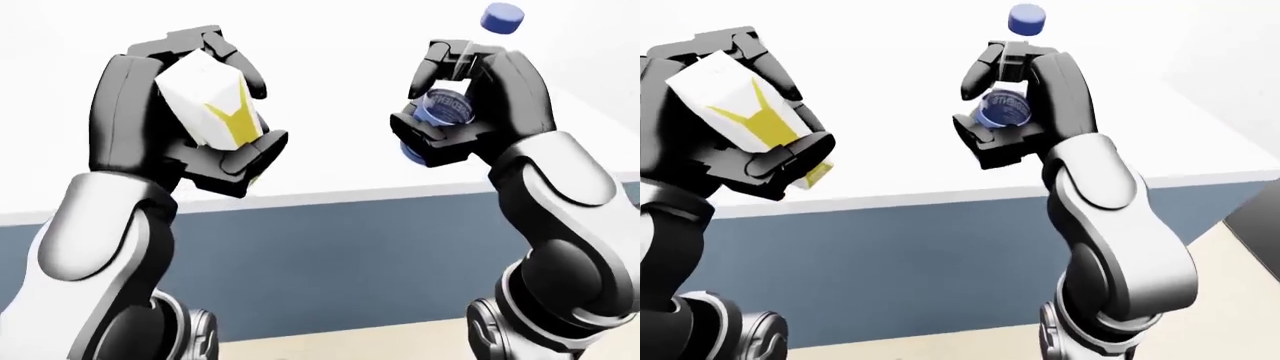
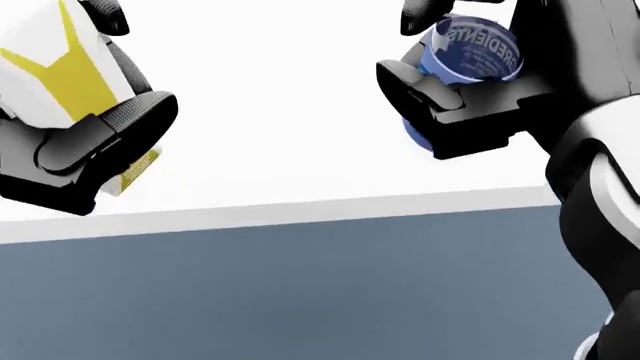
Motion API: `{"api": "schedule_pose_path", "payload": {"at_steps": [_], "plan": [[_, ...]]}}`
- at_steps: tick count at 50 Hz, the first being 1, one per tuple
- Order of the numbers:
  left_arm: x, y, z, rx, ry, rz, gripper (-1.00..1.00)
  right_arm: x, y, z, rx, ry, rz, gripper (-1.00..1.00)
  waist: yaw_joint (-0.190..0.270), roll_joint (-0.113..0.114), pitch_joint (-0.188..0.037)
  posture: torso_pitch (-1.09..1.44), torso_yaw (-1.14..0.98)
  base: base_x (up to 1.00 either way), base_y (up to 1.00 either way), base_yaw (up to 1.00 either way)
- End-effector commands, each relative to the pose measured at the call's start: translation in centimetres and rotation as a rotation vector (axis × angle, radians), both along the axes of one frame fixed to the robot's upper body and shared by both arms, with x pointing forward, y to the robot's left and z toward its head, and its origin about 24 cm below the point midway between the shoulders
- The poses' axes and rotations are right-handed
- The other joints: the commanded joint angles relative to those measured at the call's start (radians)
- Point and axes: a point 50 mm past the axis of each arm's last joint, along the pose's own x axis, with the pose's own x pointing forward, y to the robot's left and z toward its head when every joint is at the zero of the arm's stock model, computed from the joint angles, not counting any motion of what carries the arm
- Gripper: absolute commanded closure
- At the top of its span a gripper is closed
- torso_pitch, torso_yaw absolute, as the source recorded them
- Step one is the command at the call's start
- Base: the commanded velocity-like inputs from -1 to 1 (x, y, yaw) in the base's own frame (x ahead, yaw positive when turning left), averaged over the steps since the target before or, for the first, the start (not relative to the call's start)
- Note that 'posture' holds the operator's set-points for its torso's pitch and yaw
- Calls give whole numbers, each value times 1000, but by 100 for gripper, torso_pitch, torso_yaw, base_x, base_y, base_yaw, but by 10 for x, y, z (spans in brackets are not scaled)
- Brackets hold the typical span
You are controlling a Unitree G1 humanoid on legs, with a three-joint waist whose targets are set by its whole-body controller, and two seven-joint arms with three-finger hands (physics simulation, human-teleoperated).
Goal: Move the drinks to the dining counter.
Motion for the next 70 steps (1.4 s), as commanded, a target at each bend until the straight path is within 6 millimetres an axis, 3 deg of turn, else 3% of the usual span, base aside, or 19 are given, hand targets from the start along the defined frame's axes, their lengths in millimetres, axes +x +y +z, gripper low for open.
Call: {"api": "schedule_pose_path", "payload": {"at_steps": [1, 5, 18, 29, 38, 47, 70], "plan": [[-5, 0, 10, -5, -69, 2, 100, -6, -1, 16, 7, -100, -1, 100, -1, 2, -33, 0, 0, 0, 0, 0], [-5, -1, 11, -3, -71, 1, 100, -7, -1, 17, 6, -101, -3, 100, 4, -25, -45, 0, 0, 0, 0, 0], [8, -5, 11, -1, -56, 0, 100, -6, 1, 19, 5, -108, 4, 100, 3, -14, -63, 0, 0, 0, 0, 0], [48, -18, 2, 9, -10, 7, 100, -6, 3, 17, 7, -112, 7, 100, 5, -18, -64, 0, 0, 0, 0, 0], [76, -32, -14, -2, 33, -7, 100, -7, 1, 20, 8, -118, 5, 100, 5, -23, -64, 0, 0, 0, 0, 0], [108, -23, -46, -57, 107, 39, 100, -7, 1, 17, 8, -115, 5, 100, 3, -21, -67, 0, 0, 0, 0, 0], [146, -9, -90, -56, 184, 120, 100, -6, 4, 11, 27, -103, 27, 100, 2, -16, -81, 0, 0, 0, 0, 0]]}}
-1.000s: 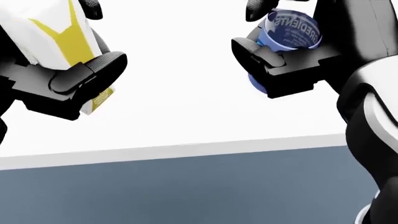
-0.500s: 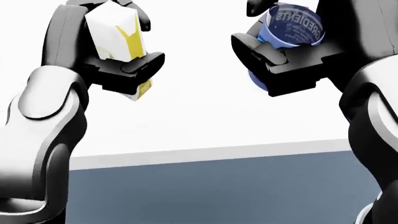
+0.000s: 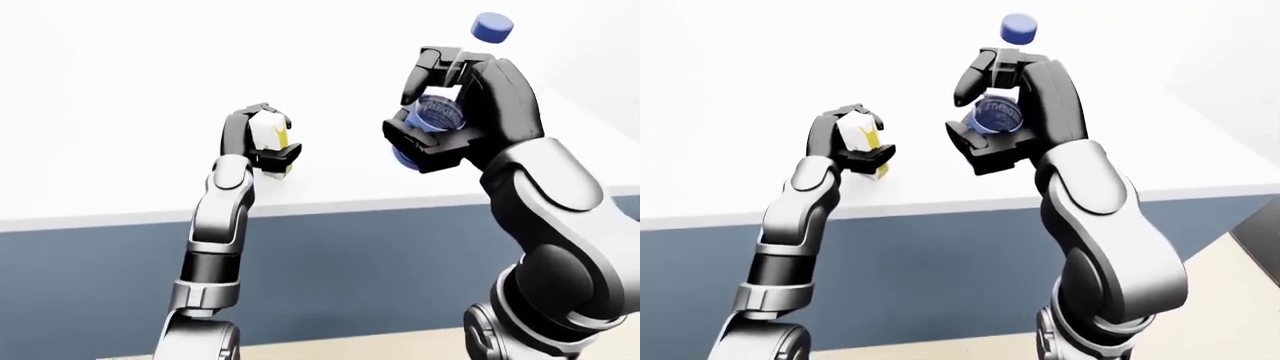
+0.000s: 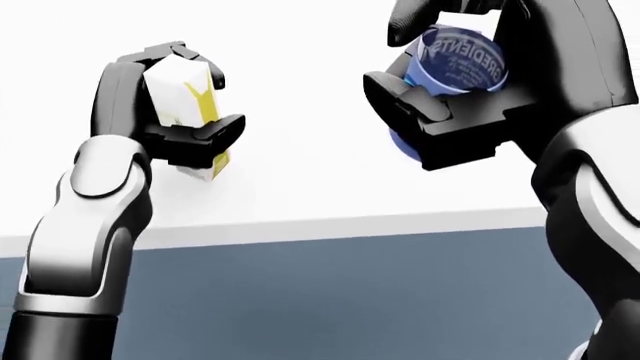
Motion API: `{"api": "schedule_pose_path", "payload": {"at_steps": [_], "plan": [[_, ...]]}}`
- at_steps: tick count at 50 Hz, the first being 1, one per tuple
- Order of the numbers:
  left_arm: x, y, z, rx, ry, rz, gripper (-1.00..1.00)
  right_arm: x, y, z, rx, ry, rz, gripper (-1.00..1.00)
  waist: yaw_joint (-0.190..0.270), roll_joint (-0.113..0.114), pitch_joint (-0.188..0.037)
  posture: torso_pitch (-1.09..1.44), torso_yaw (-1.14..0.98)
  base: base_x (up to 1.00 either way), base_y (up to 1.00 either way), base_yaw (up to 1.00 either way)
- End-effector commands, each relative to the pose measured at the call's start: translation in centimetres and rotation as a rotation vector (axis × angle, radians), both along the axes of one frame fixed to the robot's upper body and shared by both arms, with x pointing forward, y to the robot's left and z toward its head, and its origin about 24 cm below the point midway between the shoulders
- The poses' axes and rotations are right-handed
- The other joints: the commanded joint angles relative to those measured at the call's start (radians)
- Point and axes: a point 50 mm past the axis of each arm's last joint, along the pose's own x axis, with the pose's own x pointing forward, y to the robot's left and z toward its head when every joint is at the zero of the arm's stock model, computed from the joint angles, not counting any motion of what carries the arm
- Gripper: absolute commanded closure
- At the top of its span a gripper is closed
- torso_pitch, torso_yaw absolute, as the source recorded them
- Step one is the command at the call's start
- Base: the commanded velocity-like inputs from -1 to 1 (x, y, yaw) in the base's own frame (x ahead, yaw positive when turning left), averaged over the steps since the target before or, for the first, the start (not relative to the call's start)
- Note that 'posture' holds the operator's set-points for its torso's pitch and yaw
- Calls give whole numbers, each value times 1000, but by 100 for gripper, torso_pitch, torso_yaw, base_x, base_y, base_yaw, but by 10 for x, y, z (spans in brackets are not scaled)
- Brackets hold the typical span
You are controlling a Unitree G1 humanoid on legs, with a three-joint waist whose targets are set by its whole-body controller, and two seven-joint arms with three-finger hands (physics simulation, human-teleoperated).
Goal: Move the drinks to the dining counter.
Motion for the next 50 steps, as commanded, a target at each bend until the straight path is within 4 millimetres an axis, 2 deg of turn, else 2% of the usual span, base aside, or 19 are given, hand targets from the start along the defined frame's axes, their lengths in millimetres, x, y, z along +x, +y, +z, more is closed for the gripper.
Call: {"api": "schedule_pose_path", "payload": {"at_steps": [1, 7, 12, 16, 19, 20, 21, 22, 26, 28, 34, 37, 38, 39, 50], "plan": [[1, -3, 31, -5, -148, -9, 100, -6, -1, 16, 13, -109, -7, 100, 0, 0, -33, 0, 0, 0, 0, 0], [15, -1, 21, -8, -122, 23, 100, -5, -1, 14, 14, -106, -7, 100, 1, 0, -36, 0, 0, 0, 0, 0], [20, 0, 18, 5, -128, 40, 98, -6, -1, 15, 13, -106, -6, 100, 2, 0, -39, 0, 0, 0, 0, 0], [19, 0, 19, 26, -141, 41, 63, -6, -1, 14, 12, -105, -6, 100, 0, 1, -40, 0, 0, 0, 0, 0], [18, 1, 18, 27, -141, 43, 26, -6, 0, 13, 13, -104, -4, 100, -1, 1, -41, 0, 0, 0, 0, 0], [18, 1, 18, 27, -140, 44, 25, -6, 0, 13, 12, -104, -4, 100, -1, 2, -41, 0, 0, 0, 0, 0], [18, 1, 17, 31, -140, 45, 3, -6, 0, 13, 12, -104, -4, 100, -1, 2, -41, 0, 0, 0, 0, 0], [18, 1, 16, 40, -143, 45, -6, -6, 0, 13, 12, -104, -4, 100, -1, 2, -41, 0, 0, 0, 0, 0], [19, 2, 16, 41, -144, 50, -17, -5, 0, 11, 13, -101, -4, 100, 0, 2, -42, 0, 0, 0, 0, 0], [18, 2, 16, 40, -145, 52, -31, -5, 0, 10, 13, -99, -2, 100, -1, 2, -43, 0, 0, 0, 0, 0], [18, 3, 15, 41, -149, 60, -46, -6, 0, 10, 14, -98, 2, 100, -1, 3, -44, 0, 0, 0, 0, 0], [18, 3, 16, 39, -150, 59, -64, -6, 1, 10, 14, -99, 3, 100, -1, 3, -45, 0, 0, 0, 0, 0], [18, 4, 16, 37, -153, 57, -87, -5, 1, 9, 13, -97, 4, 100, -1, 4, -45, 0, 0, 0, 0, 0], [17, 5, 16, 37, -155, 59, -100, -5, 2, 9, 12, -96, 5, 100, -1, 4, -45, 0, 0, 0, 0, 0], [10, 11, 20, 36, -167, 64, -100, -1, 5, 5, 7, -87, 8, 100, -2, 6, -46, 0, 0, 0, 0, 0]]}}
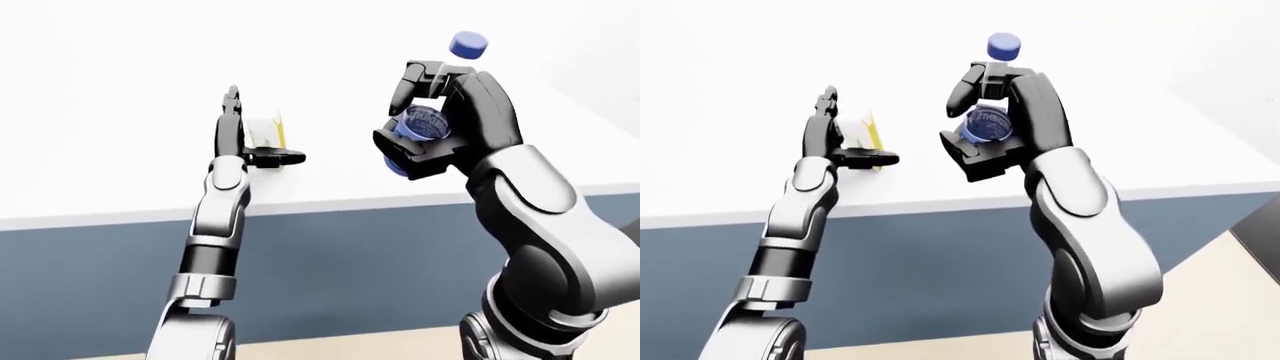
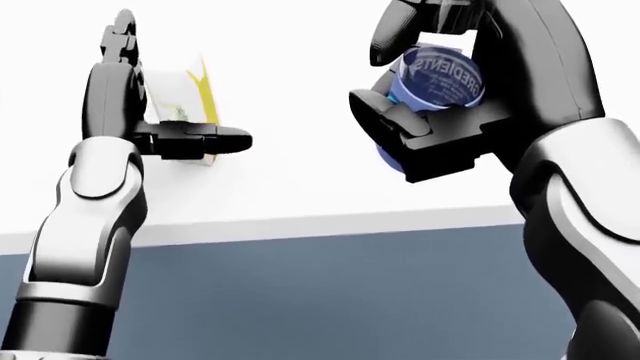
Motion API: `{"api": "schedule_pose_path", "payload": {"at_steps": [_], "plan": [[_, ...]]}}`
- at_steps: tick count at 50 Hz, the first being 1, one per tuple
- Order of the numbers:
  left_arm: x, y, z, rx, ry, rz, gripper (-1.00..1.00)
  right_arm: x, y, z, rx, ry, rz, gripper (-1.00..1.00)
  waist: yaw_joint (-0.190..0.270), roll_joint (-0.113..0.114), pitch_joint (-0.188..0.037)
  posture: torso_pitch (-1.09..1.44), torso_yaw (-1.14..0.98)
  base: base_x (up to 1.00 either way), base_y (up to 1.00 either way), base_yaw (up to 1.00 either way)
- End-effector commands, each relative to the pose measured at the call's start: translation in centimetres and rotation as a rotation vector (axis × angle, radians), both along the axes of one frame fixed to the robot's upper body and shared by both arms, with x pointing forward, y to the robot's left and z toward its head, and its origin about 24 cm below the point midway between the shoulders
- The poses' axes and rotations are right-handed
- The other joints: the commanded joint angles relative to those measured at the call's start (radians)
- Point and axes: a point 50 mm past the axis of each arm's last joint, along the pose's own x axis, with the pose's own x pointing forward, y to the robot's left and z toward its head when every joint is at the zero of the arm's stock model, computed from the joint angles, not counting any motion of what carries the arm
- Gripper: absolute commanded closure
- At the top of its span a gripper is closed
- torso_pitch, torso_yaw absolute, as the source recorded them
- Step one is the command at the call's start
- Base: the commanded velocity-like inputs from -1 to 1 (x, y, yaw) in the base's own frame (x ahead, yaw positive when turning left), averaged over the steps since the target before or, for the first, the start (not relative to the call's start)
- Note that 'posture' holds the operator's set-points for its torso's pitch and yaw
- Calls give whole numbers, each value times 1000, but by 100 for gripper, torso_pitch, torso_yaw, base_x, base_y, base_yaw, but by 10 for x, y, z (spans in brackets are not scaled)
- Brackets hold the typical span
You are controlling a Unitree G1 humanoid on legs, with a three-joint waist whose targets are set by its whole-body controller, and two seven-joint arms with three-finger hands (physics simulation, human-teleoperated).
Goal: Move the drinks to the dining counter.
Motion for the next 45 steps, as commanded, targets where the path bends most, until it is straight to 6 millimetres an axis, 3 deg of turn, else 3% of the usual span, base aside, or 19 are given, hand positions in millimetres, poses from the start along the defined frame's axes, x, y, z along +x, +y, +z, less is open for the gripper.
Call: {"api": "schedule_pose_path", "payload": {"at_steps": [1, 9, 11, 16, 24, 33, 45], "plan": [[-2, -1, 28, 3, -112, -7, -100, -6, -2, 16, 16, -116, -7, 100, 0, 1, -33, 0, 0, 0, 0, 0], [-26, 10, 34, 3, -142, -10, -100, 0, -1, 20, 16, -112, -12, 100, -4, 6, -30, 0, 0, 0, 0, 0], [-50, 18, 39, -5, -184, 9, -100, 4, 2, 21, 22, -109, -9, 100, -4, 8, -31, 0, 0, 0, 0, 0], [-80, 21, 44, -24, -221, 6, -100, 13, 12, 22, 52, -83, 22, 100, -8, 13, -27, 0, 0, 0, 0, 0], [-110, 23, 51, -35, -261, -10, -100, 34, 33, 16, 50, -13, 63, 100, -7, 18, -25, 0, 0, 0, 0, 0], [-124, 24, 55, -32, -282, -21, -100, 56, 55, -1, 5, 41, 77, 100, -6, 22, -24, 0, 0, 0, 0, 0], [-119, 21, 60, -38, -298, -27, -100, 90, 80, -36, 16, 1, 2, 100, -8, 31, -30, 0, 0, 0, 0, 0]]}}
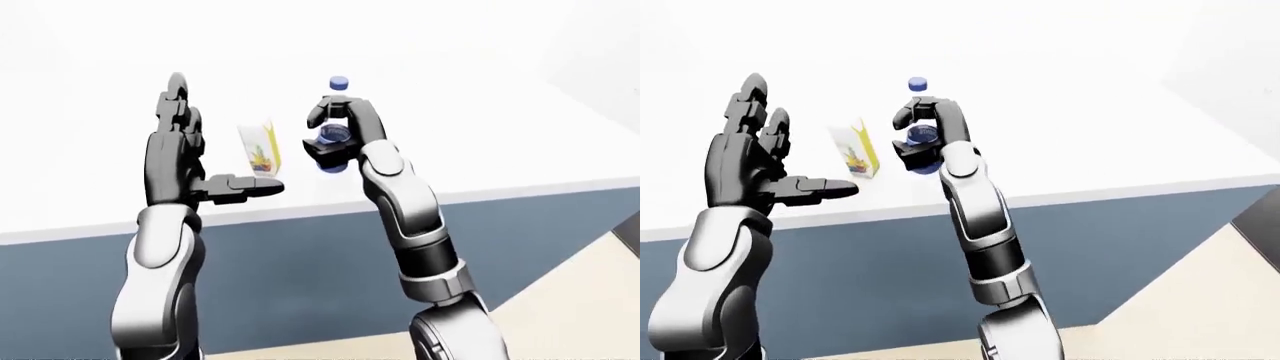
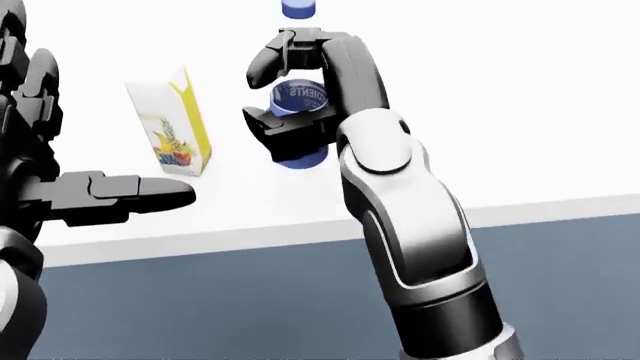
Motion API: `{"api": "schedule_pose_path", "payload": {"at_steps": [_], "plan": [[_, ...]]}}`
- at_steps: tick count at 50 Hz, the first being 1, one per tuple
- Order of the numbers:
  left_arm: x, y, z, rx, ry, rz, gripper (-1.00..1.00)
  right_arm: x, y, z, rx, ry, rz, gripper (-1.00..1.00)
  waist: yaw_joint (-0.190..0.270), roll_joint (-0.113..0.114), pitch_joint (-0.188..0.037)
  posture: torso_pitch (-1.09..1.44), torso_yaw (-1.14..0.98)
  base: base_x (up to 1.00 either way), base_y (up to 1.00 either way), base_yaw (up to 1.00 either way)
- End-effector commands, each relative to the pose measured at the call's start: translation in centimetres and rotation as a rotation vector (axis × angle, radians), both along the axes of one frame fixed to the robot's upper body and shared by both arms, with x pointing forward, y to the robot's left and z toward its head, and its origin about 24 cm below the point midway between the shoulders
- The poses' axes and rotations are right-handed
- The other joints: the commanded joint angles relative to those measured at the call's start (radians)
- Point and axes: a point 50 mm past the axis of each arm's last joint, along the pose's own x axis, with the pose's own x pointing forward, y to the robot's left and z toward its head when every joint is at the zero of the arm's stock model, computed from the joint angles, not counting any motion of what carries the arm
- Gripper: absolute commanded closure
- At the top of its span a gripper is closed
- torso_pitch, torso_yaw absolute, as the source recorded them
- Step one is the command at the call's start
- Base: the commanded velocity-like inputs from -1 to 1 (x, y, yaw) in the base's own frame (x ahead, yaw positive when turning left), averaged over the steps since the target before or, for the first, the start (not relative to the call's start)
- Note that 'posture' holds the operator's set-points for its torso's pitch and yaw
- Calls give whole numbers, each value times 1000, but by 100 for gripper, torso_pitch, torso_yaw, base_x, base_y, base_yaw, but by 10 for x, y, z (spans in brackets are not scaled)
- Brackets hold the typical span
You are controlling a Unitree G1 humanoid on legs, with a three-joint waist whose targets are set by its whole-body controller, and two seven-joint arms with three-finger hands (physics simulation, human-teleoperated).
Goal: Move the drinks to the dining counter.
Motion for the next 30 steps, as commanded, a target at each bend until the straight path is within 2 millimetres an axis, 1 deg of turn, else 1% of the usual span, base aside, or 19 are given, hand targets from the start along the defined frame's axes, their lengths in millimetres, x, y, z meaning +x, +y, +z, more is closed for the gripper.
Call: {"api": "schedule_pose_path", "payload": {"at_steps": [1, 3, 10, 16, 25, 28, 30], "plan": [[-6, -2, 17, 7, -94, -7, -100, -2, 2, 31, 34, -187, -9, 100, -1, 5, -30, 0, 0, 0, 0, 0], [-6, -1, 18, 4, -99, -7, -100, 0, 4, 32, 33, -202, -22, 100, -1, 5, -32, 0, 0, 0, 0, 0], [-9, 0, 25, -3, -111, -5, -100, 9, 8, 19, 19, -184, -46, 100, 0, 6, -31, 0, 0, 0, 0, 0], [-10, -1, 27, -3, -115, -8, -100, 15, 10, 11, 11, -167, -59, 100, 1, 5, -34, 0, 0, 0, 0, 0], [-12, 0, 28, -5, -121, -5, -100, 19, 9, 0, -5, -138, -67, 100, 2, 5, -34, 0, 0, 0, 0, 0], [-13, 0, 30, -7, -123, -4, -100, 21, 8, -3, -8, -132, -70, 89, 2, 4, -34, 0, 0, 0, 0, 0], [-13, 0, 30, -6, -125, -4, -100, 20, 8, -4, -10, -130, -71, 87, 2, 4, -34, 0, 0, 0, 0, 0]]}}
